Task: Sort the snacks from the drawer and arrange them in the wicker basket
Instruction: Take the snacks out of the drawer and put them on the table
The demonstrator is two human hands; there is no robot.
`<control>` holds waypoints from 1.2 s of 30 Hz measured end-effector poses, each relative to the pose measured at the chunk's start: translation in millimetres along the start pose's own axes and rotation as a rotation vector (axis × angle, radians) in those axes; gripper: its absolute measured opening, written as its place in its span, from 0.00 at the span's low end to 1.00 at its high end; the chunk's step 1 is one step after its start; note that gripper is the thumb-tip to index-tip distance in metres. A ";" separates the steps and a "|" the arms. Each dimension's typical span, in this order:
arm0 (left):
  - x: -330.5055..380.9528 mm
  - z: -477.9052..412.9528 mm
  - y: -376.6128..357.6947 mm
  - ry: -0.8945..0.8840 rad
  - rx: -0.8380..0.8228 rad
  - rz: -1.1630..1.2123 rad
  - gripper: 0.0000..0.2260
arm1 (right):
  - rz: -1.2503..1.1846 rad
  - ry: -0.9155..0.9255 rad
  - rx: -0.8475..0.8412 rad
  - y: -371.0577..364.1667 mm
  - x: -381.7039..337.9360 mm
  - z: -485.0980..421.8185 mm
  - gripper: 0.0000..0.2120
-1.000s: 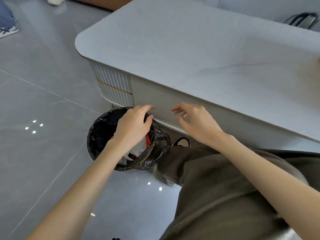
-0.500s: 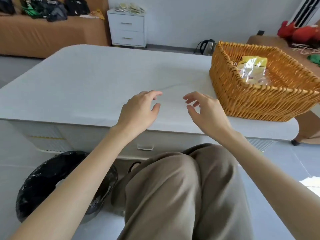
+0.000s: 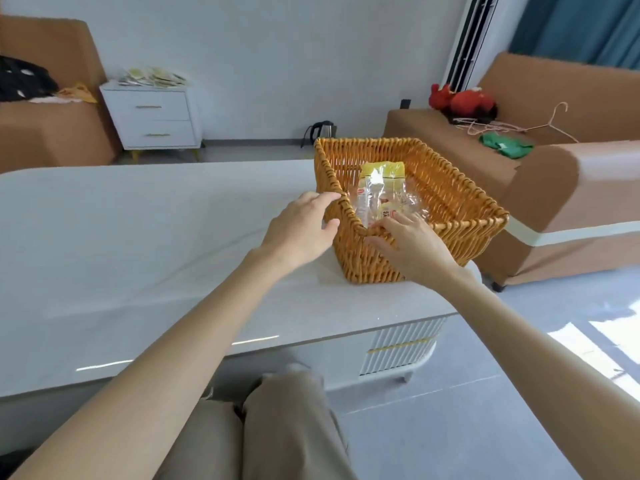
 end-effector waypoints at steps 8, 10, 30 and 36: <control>-6.3 -25.2 -47.0 0.107 -0.014 0.059 0.21 | -0.179 0.070 -0.129 29.9 1.5 6.7 0.13; -14.0 -32.2 -59.6 0.165 -0.038 0.052 0.24 | -0.246 0.030 -0.249 23.4 8.0 4.5 0.13; -33.6 -78.7 -96.1 0.270 -0.093 0.108 0.30 | 0.105 -0.404 -0.759 -127.1 86.9 -57.4 0.60; -30.4 -79.3 -95.1 0.225 -0.108 0.030 0.29 | 0.219 -0.271 -0.456 -81.1 67.2 -68.5 0.26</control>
Point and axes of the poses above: each hand's wrist, its own z-axis away from the middle knuckle, its own y-axis out of the back of the hand, x = y × z, the point moved 10 cm from there along -z, towards the middle knuckle, and after that the axes turned 14 degrees about x, right-handed, at the moved point
